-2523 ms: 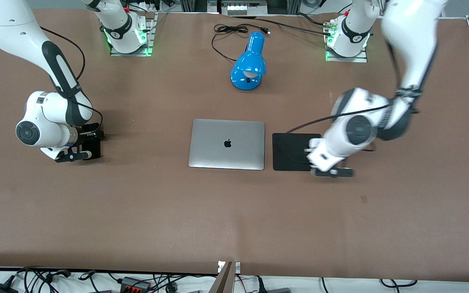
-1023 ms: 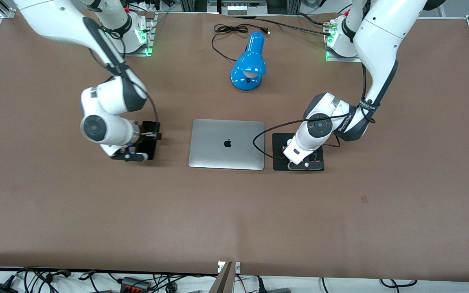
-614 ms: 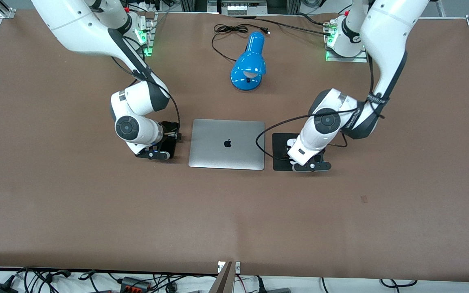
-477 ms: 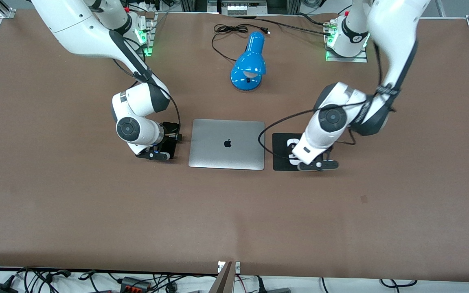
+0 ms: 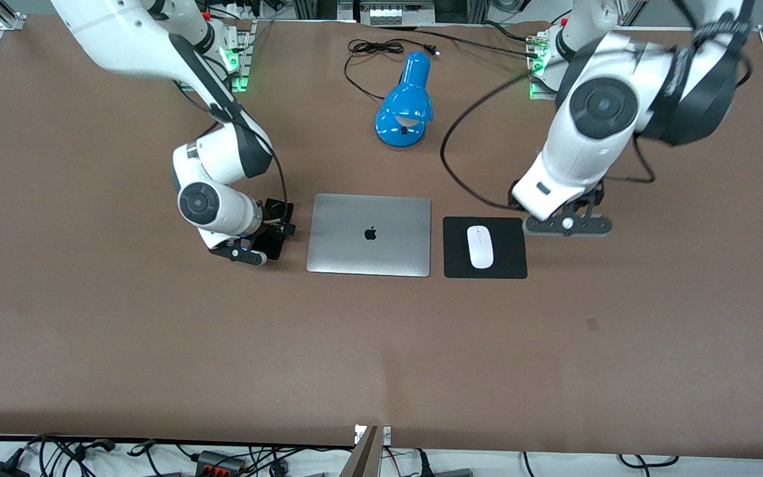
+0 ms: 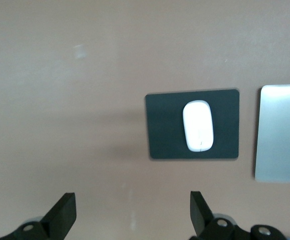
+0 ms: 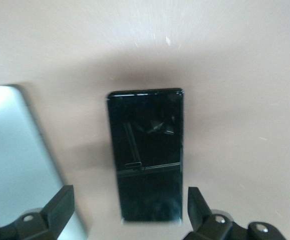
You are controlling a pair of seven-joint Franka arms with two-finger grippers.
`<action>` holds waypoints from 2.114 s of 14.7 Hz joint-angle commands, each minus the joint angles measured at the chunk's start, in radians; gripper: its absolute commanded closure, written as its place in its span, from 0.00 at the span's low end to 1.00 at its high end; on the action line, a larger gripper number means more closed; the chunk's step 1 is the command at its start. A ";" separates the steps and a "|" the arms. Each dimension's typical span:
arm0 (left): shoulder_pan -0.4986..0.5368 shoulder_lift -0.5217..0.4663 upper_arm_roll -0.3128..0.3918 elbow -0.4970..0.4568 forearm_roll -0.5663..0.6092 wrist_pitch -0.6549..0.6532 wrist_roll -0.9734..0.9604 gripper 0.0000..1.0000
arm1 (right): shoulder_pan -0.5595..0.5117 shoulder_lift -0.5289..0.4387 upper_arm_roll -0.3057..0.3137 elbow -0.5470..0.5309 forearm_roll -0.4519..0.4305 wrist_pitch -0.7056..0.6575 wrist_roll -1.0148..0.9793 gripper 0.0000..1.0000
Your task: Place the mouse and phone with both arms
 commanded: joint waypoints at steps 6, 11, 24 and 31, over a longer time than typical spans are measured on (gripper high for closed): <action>0.160 -0.008 0.049 0.229 -0.150 -0.293 0.368 0.00 | -0.073 -0.107 -0.028 0.423 -0.086 -0.475 -0.154 0.00; 0.069 -0.180 0.294 -0.022 -0.279 -0.101 0.398 0.00 | -0.168 -0.112 -0.030 0.610 -0.131 -0.661 -0.378 0.00; 0.098 -0.235 0.277 -0.110 -0.152 0.013 0.403 0.00 | -0.144 -0.363 -0.323 0.333 -0.030 -0.447 -0.731 0.00; 0.100 -0.233 0.277 -0.110 -0.153 0.010 0.404 0.00 | -0.150 -0.491 -0.323 0.178 -0.030 -0.449 -0.714 0.00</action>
